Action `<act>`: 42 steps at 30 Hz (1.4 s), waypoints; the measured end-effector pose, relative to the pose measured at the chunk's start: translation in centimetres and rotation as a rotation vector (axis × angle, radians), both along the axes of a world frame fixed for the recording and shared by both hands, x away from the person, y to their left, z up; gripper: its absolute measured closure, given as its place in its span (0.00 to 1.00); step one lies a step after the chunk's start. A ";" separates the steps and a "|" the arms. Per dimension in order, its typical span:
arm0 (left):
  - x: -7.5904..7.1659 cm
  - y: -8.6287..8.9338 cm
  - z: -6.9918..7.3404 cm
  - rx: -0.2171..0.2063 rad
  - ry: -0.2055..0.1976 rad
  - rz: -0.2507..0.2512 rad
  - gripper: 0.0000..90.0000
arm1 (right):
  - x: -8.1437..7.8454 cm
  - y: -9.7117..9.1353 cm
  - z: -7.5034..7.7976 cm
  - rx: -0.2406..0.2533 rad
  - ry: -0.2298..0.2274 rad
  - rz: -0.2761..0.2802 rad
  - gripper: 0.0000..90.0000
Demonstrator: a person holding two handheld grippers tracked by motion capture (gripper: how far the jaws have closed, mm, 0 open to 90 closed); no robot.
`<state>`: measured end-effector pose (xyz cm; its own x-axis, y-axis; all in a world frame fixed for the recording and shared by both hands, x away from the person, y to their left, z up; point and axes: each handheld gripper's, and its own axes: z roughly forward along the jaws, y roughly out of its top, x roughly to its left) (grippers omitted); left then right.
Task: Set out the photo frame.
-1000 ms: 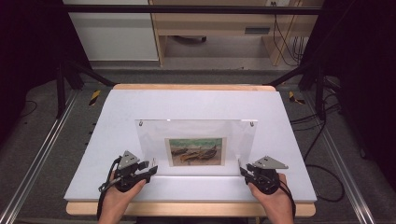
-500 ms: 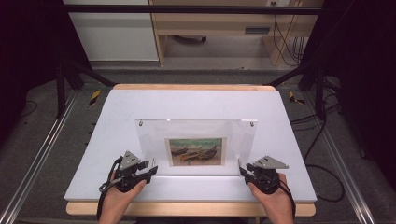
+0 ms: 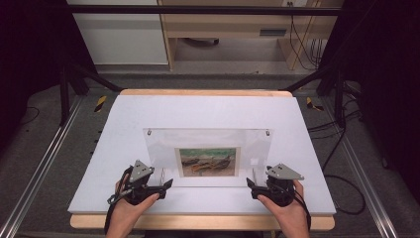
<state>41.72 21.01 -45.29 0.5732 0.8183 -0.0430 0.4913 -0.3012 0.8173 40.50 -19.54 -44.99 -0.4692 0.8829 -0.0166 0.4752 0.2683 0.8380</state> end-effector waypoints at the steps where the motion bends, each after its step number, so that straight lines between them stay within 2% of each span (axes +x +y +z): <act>1: 0.0 0.0 0.1 -0.009 -0.010 -0.003 0.16 | 0.0 0.0 0.1 -0.002 -0.011 0.000 0.17; 5: -0.1 0.2 0.3 -0.013 -0.023 -0.013 0.08 | -0.1 0.1 0.3 0.000 -0.037 0.001 0.11; 12: -1.0 0.7 0.7 -0.027 -0.038 -0.026 0.07 | -1.0 0.0 1.0 0.005 -0.082 0.017 0.08; 18: -1.8 2.4 1.4 -0.029 -0.073 -0.027 0.07 | -2.0 -0.8 1.4 0.001 -0.100 -0.006 0.08; 31: -1.7 6.5 2.0 -0.028 -0.110 0.091 0.07 | -3.6 -4.0 1.5 0.012 -0.114 -0.091 0.12; 37: -1.5 7.9 2.2 -0.005 -0.130 0.132 0.07 | -3.7 -5.1 1.3 -0.001 -0.106 -0.134 0.12; 42: -1.2 8.6 2.1 0.027 -0.139 0.160 0.08 | -3.5 -5.7 1.1 -0.016 -0.092 -0.193 0.12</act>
